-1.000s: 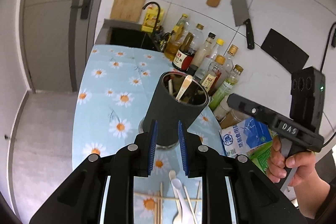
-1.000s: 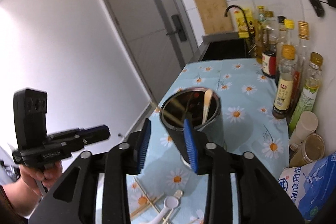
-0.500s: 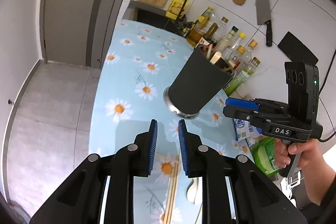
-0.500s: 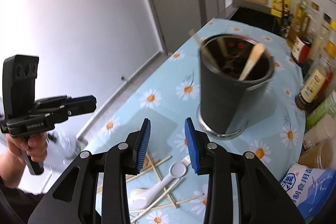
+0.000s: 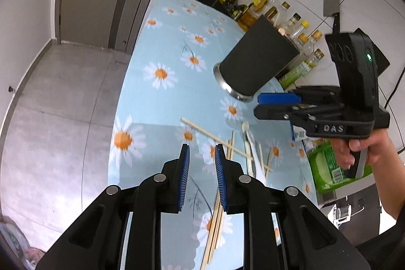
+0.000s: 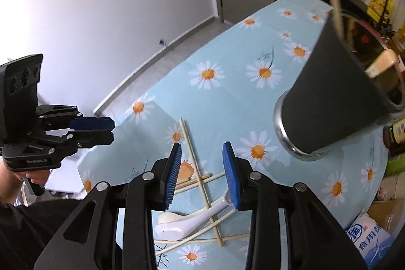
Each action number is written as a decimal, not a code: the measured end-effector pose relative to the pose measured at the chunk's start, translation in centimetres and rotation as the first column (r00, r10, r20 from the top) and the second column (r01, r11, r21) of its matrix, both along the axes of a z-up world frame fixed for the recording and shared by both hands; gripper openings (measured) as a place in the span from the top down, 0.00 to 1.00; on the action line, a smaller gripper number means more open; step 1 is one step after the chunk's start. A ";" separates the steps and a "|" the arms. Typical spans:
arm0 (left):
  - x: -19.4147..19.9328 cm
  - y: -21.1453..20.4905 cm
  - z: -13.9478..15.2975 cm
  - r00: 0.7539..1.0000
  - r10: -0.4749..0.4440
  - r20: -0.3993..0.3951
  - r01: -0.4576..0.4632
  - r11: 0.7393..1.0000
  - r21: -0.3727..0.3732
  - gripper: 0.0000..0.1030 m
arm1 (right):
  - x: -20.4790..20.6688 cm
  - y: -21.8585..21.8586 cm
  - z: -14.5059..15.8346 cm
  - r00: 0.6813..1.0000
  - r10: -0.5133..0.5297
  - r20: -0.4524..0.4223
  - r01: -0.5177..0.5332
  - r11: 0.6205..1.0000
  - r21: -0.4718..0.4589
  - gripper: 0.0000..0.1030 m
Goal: Organize utensils
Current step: 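Move the right gripper back to the table and grasp another chopstick, then grasp the white plastic spoon with the left gripper while the right holds the chopstick, then carry the spoon and chopstick up over the black holder and lower them in, then open both grippers to drop the spoon and chopstick into the holder, then move both tools back down over the loose utensils on the table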
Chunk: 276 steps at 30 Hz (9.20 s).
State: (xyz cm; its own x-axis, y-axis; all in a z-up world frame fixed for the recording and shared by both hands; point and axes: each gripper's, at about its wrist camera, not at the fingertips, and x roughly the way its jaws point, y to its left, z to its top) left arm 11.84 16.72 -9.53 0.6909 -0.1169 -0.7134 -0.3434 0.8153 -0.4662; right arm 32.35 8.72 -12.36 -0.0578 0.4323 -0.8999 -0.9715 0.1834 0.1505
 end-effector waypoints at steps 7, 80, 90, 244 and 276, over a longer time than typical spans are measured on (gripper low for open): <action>-0.5 -1.4 -1.2 0.998 -0.047 -0.032 0.046 0.999 -0.029 0.81 | -0.5 3.1 -2.4 0.997 0.073 -0.032 -0.077 0.986 -0.148 0.66; 13.1 -10.3 -4.5 0.818 -0.402 -0.411 0.401 0.911 -0.093 0.81 | 5.0 -13.6 6.3 0.939 -0.275 -0.205 0.314 0.930 0.189 0.95; 14.4 -11.4 -5.0 0.780 -0.412 -0.471 0.428 0.900 -0.079 0.81 | 5.1 -15.5 4.9 0.919 -0.295 -0.263 0.350 0.916 0.194 0.95; 12.7 -4.7 15.7 0.891 -0.175 0.419 0.098 0.975 0.198 0.75 | 9.2 -18.9 16.3 0.844 -0.474 -0.251 0.493 0.501 0.711 0.43; 4.7 -3.8 8.6 0.983 -0.166 0.076 0.154 0.977 0.150 0.71 | 5.6 -20.2 8.5 0.771 -0.582 -0.257 0.634 0.736 0.237 0.43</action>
